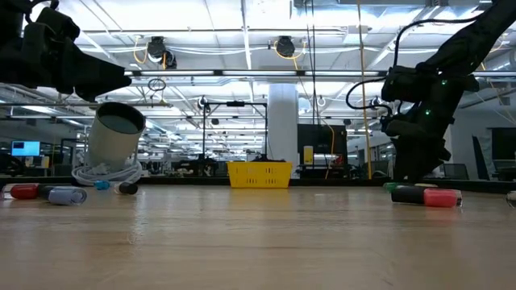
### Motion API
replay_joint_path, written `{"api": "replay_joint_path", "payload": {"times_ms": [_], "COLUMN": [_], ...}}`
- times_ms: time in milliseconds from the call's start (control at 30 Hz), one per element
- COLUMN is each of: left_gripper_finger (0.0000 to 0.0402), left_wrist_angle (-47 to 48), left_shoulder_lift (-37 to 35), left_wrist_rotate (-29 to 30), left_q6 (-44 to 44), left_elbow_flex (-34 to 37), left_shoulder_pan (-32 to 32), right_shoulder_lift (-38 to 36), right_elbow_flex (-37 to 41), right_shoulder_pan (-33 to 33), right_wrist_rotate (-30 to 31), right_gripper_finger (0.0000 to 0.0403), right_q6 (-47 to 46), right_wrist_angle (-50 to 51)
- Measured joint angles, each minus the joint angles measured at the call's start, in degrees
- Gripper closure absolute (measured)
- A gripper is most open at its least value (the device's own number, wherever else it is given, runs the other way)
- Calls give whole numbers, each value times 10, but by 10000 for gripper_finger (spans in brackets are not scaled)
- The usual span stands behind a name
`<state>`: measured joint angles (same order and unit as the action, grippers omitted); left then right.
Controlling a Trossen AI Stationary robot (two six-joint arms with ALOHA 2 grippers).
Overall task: Pick & Place Nail Polish
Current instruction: Put the green nail polish bottle into the yellow bin
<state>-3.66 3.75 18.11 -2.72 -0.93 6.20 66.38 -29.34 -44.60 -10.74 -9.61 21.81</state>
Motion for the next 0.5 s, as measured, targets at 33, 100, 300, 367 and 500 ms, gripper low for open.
{"api": "replay_joint_path", "payload": {"times_ms": [33, 100, 300, 367, 500], "left_gripper_finger": [188, 188, 188, 188, 188], "left_wrist_angle": [0, 0, 0, 0, 0], "left_shoulder_lift": [0, 0, 0, 0, 0], "left_wrist_rotate": [0, 0, 0, 0, 0], "left_q6": [0, 0, 0, 0, 0], "left_elbow_flex": [0, 0, 0, 0, 0], "left_shoulder_pan": [0, 0, 0, 0, 0], "right_shoulder_lift": [0, 0, 0, 0, -1], "right_elbow_flex": [0, 0, 0, 0, 0], "right_shoulder_pan": [3, 10, 40, 50, 68], "right_wrist_rotate": [0, 0, 1, 5, 44], "right_gripper_finger": [127, 127, 127, 127, 126], "right_q6": [0, 5, 105, 149, 212], "right_wrist_angle": [-3, -7, 3, 10, 11]}}
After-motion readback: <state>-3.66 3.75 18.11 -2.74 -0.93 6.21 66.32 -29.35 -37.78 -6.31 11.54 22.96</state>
